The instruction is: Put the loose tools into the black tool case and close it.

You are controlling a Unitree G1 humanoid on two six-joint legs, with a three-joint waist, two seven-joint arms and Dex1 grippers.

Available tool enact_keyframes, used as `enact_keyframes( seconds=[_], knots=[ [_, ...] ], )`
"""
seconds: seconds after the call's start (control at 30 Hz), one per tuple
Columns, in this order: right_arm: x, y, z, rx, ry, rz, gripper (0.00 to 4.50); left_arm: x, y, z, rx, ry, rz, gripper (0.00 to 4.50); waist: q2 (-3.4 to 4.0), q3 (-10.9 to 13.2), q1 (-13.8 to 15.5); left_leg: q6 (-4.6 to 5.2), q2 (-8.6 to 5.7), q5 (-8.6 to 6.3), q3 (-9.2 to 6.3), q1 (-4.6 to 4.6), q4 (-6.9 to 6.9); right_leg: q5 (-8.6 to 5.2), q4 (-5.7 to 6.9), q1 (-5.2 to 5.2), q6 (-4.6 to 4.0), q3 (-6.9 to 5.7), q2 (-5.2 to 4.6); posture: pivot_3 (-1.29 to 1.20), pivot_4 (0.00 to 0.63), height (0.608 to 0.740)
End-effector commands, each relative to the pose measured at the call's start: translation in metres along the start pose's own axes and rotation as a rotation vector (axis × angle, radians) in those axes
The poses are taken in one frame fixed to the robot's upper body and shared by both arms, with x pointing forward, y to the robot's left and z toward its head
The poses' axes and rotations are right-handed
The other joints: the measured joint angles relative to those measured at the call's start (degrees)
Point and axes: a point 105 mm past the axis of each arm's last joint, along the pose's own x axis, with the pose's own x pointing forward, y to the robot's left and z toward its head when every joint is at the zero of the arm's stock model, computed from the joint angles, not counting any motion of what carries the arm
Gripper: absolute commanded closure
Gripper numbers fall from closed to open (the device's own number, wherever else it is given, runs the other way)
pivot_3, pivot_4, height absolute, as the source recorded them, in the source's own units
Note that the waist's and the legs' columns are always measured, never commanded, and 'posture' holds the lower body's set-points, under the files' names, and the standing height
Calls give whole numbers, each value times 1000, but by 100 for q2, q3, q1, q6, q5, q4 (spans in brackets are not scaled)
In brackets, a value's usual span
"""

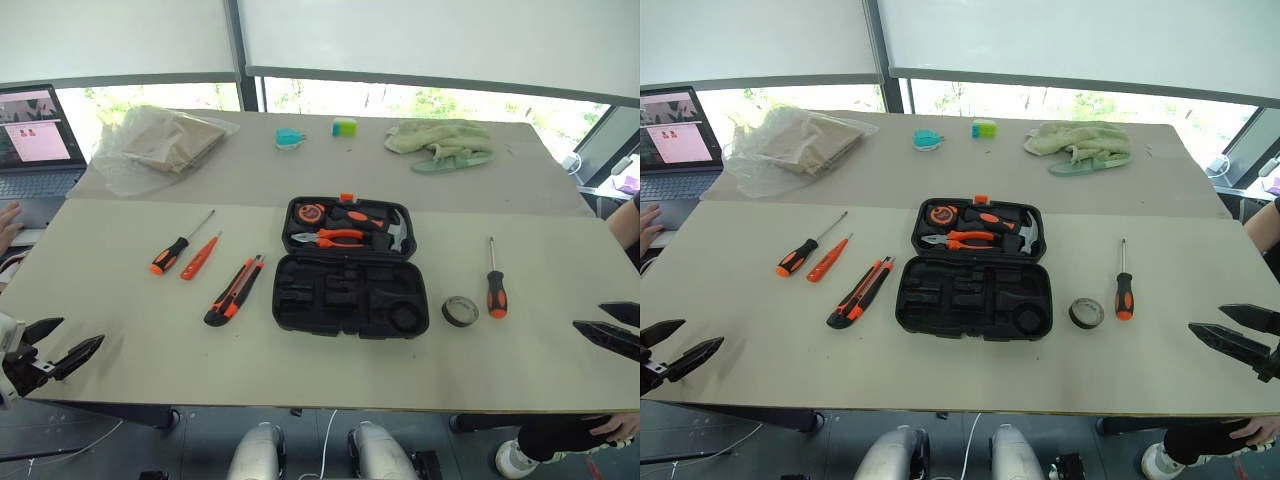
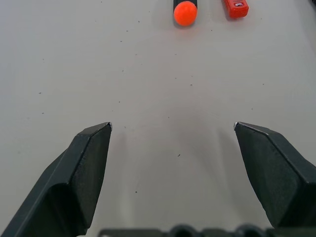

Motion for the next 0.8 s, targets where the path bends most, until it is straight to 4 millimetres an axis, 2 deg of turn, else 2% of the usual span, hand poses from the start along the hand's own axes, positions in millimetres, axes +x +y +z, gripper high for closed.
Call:
enact_keyframes(
  seconds=[0.03, 0.13, 0.17, 0.27, 0.47, 0.67, 0.8],
  knots=[
    [1, -1, 8, -47, -11, -21, 17, -2, 1, 8, 17, -10, 24, 240, 0, 0, 6, 0, 0, 0, 0, 0, 0, 0, 0, 0, 0, 0, 0, 0, 150, 740],
    [3, -5, 15, -102, -26, -77, 17, 9, -3, 15, 27, 0, 41, 240, -1, 0, 24, 0, 0, 0, 0, 0, 1, 1, 0, 1, 1, 0, 0, 0, 150, 740],
    [6, 2, 28, -127, -59, -66, 17, 18, -7, 31, 12, -32, 36, 240, 0, 0, 31, 0, 0, 0, 1, 0, 1, 1, 1, 1, 1, 0, 0, 0, 150, 740],
    [16, 26, 55, -185, -110, 8, 17, 37, -15, 68, -31, -81, 6, 240, 7, 4, 79, 0, -3, 1, 1, 0, 7, 4, 15, 1, 6, -1, -1, 0, 150, 740],
    [40, 86, 94, -284, -168, 208, 17, 77, -17, 105, -19, 10, -36, 240, 0, 2, 54, -3, -7, 4, -6, 1, 15, 3, 46, 2, 6, -9, 12, 0, 150, 740],
    [54, 138, 110, -386, -201, 409, 17, 116, -6, 118, -4, 81, -13, 240, -11, 10, 29, -3, -31, 4, -17, -4, 13, 0, 54, -4, 9, -10, 12, 0, 150, 740],
    [57, 156, 116, -433, -223, 473, 17, 134, 2, 114, 61, 130, 1, 240, -14, 12, 48, -2, -40, 5, -16, -10, 15, -2, 52, -4, 12, -13, 6, 0, 150, 740]
  ],
)
